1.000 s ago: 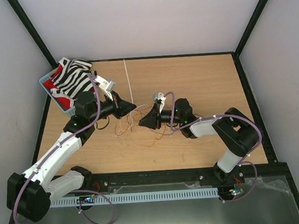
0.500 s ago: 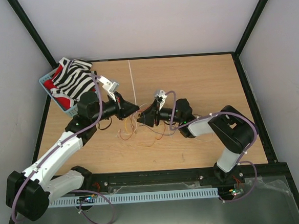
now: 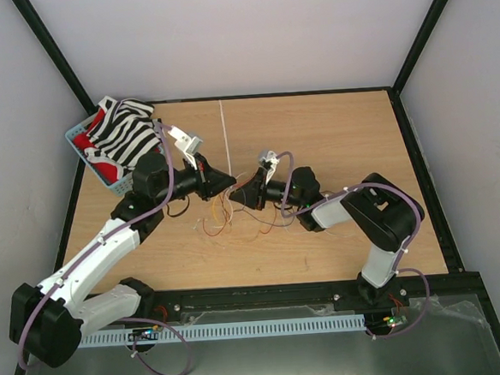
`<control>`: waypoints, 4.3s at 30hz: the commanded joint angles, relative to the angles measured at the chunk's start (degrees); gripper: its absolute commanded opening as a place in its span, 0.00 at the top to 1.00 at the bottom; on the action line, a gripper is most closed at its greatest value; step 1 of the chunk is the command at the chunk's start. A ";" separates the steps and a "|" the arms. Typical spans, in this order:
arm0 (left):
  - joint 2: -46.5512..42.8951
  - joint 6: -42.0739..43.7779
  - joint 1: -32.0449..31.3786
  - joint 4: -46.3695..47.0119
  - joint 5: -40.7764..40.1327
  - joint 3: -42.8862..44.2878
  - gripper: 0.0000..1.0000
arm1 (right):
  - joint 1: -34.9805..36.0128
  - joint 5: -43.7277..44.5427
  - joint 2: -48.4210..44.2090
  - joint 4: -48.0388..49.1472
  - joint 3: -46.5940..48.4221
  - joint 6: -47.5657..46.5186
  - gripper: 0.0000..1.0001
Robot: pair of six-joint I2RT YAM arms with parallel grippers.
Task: Zip-tie the wires
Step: Adjust the cable at the center of the board.
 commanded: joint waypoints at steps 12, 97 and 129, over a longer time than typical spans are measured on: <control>-2.96 -0.81 3.76 -0.75 -2.93 -0.06 1.00 | -2.48 0.83 -8.46 -0.96 -7.34 0.78 1.00; -4.52 -0.70 8.46 -2.18 -1.28 -0.95 1.00 | -19.24 -2.99 -48.31 -46.69 -12.09 -10.00 0.57; -4.83 -0.89 8.34 -2.10 -0.37 -0.86 1.00 | 4.26 8.00 -19.44 -25.40 5.76 6.49 0.43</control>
